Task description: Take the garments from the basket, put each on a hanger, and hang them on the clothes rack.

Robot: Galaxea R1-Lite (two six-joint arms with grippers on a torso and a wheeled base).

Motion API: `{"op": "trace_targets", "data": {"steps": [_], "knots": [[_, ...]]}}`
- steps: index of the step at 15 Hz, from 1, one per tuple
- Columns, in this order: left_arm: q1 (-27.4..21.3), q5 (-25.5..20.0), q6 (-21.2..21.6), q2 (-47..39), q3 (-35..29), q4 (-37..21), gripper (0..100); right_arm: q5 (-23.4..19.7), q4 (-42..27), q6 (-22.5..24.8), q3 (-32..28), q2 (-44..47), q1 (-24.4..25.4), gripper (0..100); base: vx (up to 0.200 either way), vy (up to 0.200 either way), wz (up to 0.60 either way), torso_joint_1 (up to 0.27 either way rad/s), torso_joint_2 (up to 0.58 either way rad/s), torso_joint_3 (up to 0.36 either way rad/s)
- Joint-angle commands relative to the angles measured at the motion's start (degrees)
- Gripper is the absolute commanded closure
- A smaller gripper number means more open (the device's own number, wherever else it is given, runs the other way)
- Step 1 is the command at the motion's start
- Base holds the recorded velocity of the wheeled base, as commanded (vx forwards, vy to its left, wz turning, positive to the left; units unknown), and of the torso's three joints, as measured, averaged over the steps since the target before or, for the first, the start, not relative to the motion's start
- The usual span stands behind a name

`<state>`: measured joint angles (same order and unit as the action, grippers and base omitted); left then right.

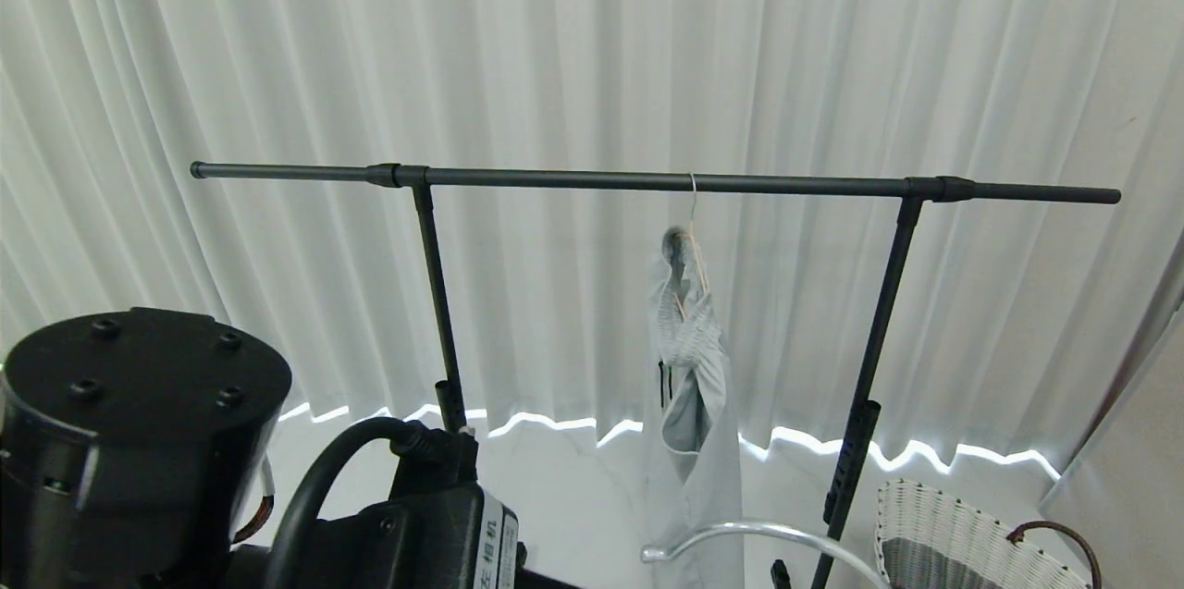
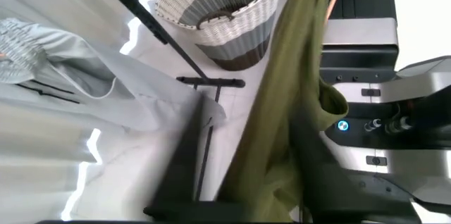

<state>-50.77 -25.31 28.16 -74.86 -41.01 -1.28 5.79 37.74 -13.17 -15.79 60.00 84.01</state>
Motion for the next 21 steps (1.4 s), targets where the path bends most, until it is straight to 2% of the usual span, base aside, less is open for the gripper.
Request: {"op": "trace_targets", "data": {"steps": [1,3,4,6,8,10,11,12,13,15,17,19,21], "knots": [[0.1,0.2,0.0,-0.4,0.1,0.0,100,0.0,0.1,0.0,0.0,0.1,0.0,100,0.000,0.000,0.00,0.000,0.00,0.000],[0.1,0.3,0.0,-0.3,0.2,0.0,100,-0.2,0.1,0.1,0.0,-0.1,0.0,100,0.000,0.000,0.00,0.000,0.00,0.000],[0.1,0.4,0.0,-0.3,0.3,0.0,100,-1.1,0.0,0.1,0.1,-0.1,0.0,0,0.000,0.000,0.00,0.000,0.00,0.000],[0.1,1.5,0.0,-0.3,0.2,0.0,100,-3.1,-0.1,0.1,0.4,-0.1,-0.1,0,0.000,0.000,0.00,0.000,0.00,0.000],[0.1,6.1,0.0,0.0,0.3,0.0,100,-2.7,-0.3,0.1,1.5,-0.1,-1.6,0,0.000,0.000,0.00,0.000,0.00,0.000],[0.1,11.5,0.0,0.2,0.8,0.0,100,-2.7,-1.5,0.6,2.4,0.1,-6.7,0,0.000,0.000,0.00,0.000,0.00,0.000],[0.1,15.8,0.0,0.2,1.5,0.0,100,-2.7,-3.3,1.2,2.4,0.5,-9.7,0,0.000,0.000,0.00,0.000,0.00,0.000],[0.1,19.9,-0.6,0.2,1.8,0.0,100,-2.7,-5.3,2.4,2.3,1.5,-14.1,0,0.000,0.000,0.00,0.000,0.00,0.000],[0.1,21.6,-0.9,0.2,1.9,0.0,100,-3.0,-6.4,3.8,2.3,2.7,-18.3,0,0.000,0.000,0.00,0.000,0.00,0.000],[1.2,26.0,-4.7,0.0,1.7,-0.3,100,-2.7,-6.6,4.8,2.3,6.0,-24.1,0,0.000,0.000,0.00,0.000,0.00,0.000],[1.9,32.9,-8.9,-0.4,1.6,-0.3,100,-2.7,-6.5,4.9,1.6,9.8,-29.4,0,0.000,0.000,0.00,0.000,0.00,0.000],[4.2,36.0,-12.2,-1.0,0.1,-0.3,100,-2.2,-6.6,4.9,0.0,13.6,-30.4,0,0.000,0.000,0.00,0.000,0.00,0.000],[6.1,36.1,-15.2,-1.8,-3.3,-0.3,100,0.1,-6.6,4.9,-3.5,18.4,-29.7,0,0.000,0.000,0.00,0.000,0.00,0.000]]}}
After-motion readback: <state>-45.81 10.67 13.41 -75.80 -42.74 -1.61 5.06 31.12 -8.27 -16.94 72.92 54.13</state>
